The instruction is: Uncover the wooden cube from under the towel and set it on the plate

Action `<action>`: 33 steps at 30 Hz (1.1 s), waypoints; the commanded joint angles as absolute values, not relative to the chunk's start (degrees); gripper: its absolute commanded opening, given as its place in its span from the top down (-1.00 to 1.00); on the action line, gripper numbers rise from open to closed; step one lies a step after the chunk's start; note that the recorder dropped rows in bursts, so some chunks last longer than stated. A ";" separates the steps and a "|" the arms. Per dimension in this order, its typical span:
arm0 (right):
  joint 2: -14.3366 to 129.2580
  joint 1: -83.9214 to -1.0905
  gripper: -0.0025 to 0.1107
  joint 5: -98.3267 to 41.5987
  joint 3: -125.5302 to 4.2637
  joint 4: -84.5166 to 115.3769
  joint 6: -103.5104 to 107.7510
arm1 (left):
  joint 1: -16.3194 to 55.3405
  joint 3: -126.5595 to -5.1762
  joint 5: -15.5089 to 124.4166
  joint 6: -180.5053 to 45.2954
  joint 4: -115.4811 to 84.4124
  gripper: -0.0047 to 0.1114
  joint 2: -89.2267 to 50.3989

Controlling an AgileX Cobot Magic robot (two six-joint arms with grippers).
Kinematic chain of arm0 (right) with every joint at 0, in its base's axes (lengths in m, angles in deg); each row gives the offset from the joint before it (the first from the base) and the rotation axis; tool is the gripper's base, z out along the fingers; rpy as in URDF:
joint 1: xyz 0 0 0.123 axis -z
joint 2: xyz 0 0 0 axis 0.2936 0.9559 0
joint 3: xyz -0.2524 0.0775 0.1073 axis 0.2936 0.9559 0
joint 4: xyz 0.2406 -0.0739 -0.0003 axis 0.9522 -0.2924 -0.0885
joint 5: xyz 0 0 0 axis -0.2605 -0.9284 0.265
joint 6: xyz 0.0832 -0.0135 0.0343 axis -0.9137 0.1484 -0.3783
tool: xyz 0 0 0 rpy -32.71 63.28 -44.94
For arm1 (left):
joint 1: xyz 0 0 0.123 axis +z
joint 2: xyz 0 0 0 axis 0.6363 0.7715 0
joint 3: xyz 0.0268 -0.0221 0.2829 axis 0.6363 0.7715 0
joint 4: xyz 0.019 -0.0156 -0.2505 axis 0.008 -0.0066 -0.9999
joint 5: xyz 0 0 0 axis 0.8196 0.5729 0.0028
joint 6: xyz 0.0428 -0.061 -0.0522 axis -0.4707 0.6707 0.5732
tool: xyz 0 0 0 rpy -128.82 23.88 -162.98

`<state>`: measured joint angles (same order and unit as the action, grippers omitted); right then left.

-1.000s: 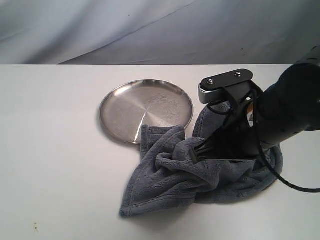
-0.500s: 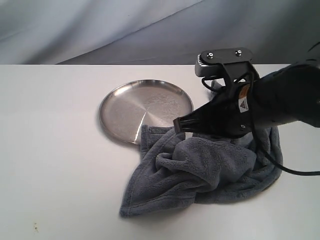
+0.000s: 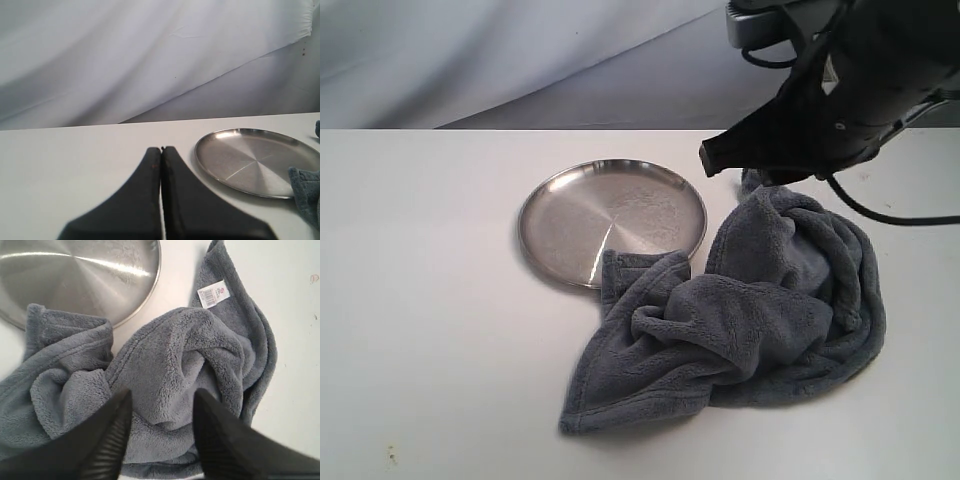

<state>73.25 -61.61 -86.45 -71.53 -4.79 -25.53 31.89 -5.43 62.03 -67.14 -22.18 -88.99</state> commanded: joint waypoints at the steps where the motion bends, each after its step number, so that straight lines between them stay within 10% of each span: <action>1: 78.45 -61.68 -0.13 -90.89 -76.24 -5.27 -24.75 | 31.61 -5.18 62.01 -67.00 -22.27 0.92 -89.23; 33: 97.57 -54.23 -0.13 -88.70 -80.84 1.01 -27.17 | 31.61 -5.18 62.01 -67.00 -22.27 0.92 -89.23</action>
<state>96.83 -54.66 -88.90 -80.71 0.63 -27.70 31.89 -5.43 62.03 -67.14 -22.18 -88.99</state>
